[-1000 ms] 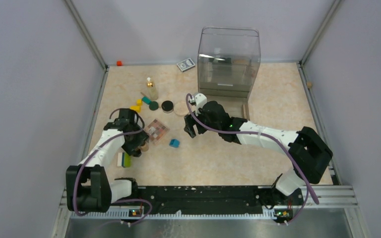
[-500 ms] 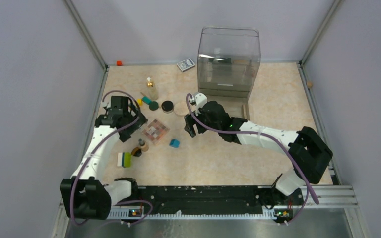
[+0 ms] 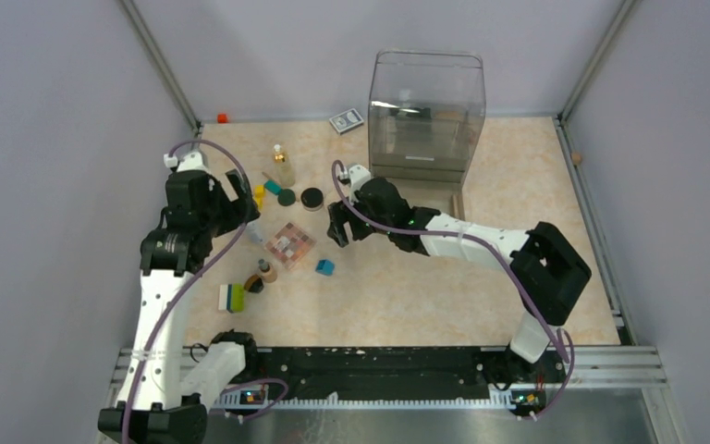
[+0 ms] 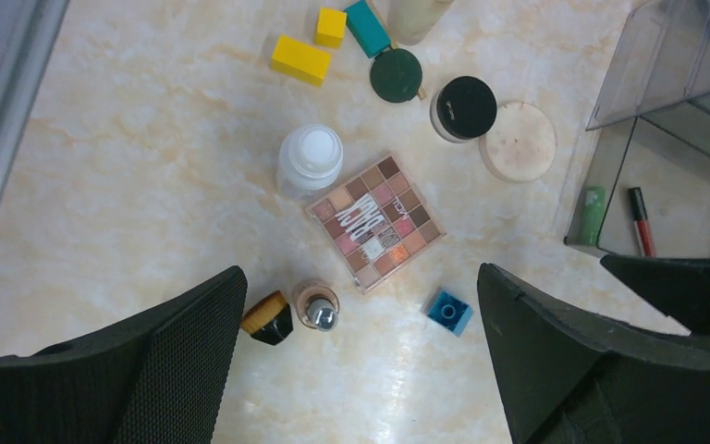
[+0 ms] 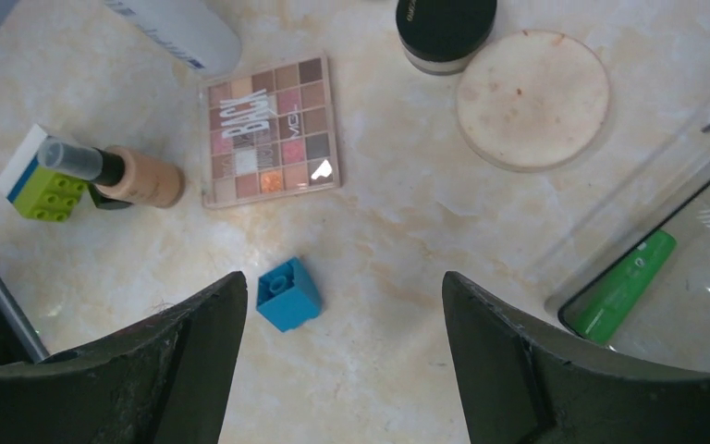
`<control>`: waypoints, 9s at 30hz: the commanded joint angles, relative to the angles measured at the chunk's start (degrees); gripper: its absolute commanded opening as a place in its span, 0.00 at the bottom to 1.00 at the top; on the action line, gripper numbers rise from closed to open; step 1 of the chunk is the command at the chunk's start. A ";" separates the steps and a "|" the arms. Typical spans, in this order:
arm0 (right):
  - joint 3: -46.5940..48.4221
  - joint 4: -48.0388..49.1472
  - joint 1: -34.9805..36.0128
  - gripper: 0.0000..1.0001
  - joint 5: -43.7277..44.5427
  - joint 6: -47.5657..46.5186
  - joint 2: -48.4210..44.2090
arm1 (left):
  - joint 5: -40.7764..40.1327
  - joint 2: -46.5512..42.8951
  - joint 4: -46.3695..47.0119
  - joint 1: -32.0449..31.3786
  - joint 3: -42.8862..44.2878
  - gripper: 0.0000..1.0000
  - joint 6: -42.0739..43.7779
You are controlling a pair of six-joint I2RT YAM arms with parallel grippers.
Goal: Organize the makeup
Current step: Place the makeup at the center of the board, then move the makeup to the center of the board.
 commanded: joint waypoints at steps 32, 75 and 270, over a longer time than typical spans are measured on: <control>-1.45 -10.50 -0.48 0.79 15.82 6.42 -12.71 | -7.02 -2.48 -3.94 -0.95 10.85 0.99 9.02; 8.78 -3.47 1.56 0.78 6.06 10.86 1.79 | -13.22 -13.50 6.81 -1.03 -6.00 0.99 9.82; -34.74 1.08 -5.17 0.28 -2.34 30.86 -13.73 | 20.69 35.14 57.11 -41.45 -37.81 0.38 -16.87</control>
